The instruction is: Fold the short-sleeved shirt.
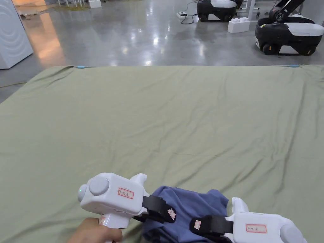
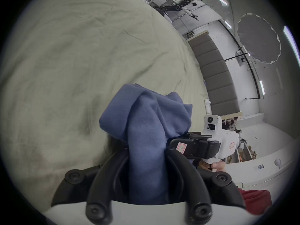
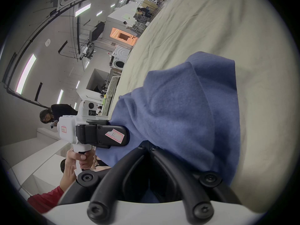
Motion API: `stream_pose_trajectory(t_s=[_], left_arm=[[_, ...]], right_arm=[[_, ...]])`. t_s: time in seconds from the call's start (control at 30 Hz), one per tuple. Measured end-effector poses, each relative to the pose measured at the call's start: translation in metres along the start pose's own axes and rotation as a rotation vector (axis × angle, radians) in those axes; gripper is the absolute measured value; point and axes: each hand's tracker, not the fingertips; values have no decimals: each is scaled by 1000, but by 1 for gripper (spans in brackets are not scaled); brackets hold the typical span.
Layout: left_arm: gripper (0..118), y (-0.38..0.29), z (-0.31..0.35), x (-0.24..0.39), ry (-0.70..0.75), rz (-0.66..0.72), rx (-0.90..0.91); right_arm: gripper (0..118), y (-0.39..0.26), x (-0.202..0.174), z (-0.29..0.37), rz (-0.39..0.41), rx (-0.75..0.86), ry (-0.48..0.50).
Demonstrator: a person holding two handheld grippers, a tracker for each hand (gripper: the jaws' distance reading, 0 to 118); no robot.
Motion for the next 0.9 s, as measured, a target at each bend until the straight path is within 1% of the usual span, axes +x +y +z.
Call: stream_pose_trajectory(t_s=[0.1,0.17,0.23,0.27,0.33,0.37,0.4,0.43,0.47,0.5,0.57,0.6,0.67,0.7,0.73,0.77,0.8,0.83,0.87,0.9], left_arm=[[27,-4,12,-15,-55,15,24],[27,-6,31,-32,-129,66,58],[27,-7,62,-53,-155,116,101],[27,-7,86,-66,-148,109,152],[27,-2,151,-102,-105,131,194],[27,2,177,-120,-102,136,190],[27,2,213,-139,-29,140,247],[27,4,247,-161,32,140,264],[27,7,273,-180,38,144,245],[27,7,303,-197,94,180,265],[27,10,351,-233,173,239,236],[27,10,374,-248,262,246,258],[27,11,401,-272,343,323,214],[30,11,411,-285,374,383,186],[37,12,415,-294,441,422,147],[61,14,418,-299,508,448,108],[80,15,421,-301,599,466,65],[84,16,426,-299,748,452,25],[84,17,430,-290,890,413,-15],[84,20,437,-280,1040,311,-45]], right_arm=[[3,1,-19,-6,11,-9,-40],[3,1,-40,-11,27,-13,-44],[3,1,-62,-18,57,-6,-13],[3,2,-76,-20,61,9,23],[3,-1,-97,-20,48,22,144],[3,-3,-104,-20,63,14,163],[3,-5,-113,-21,91,-2,137],[3,-8,-121,-23,135,-20,104],[3,-12,-126,-25,157,-27,90],[3,-16,-130,-28,156,-38,99],[3,-24,-133,-35,136,-63,116],[3,-28,-133,-39,127,-67,122],[3,-34,-134,-47,112,-84,133],[3,-37,-134,-51,109,-88,133],[3,-39,-134,-54,108,-89,129],[3,-40,-134,-56,109,-92,125],[3,-41,-137,-59,106,-95,123],[3,-40,-137,-59,98,-97,122],[3,-40,-138,-58,96,-98,122],[3,-40,-140,-55,103,-96,126]])
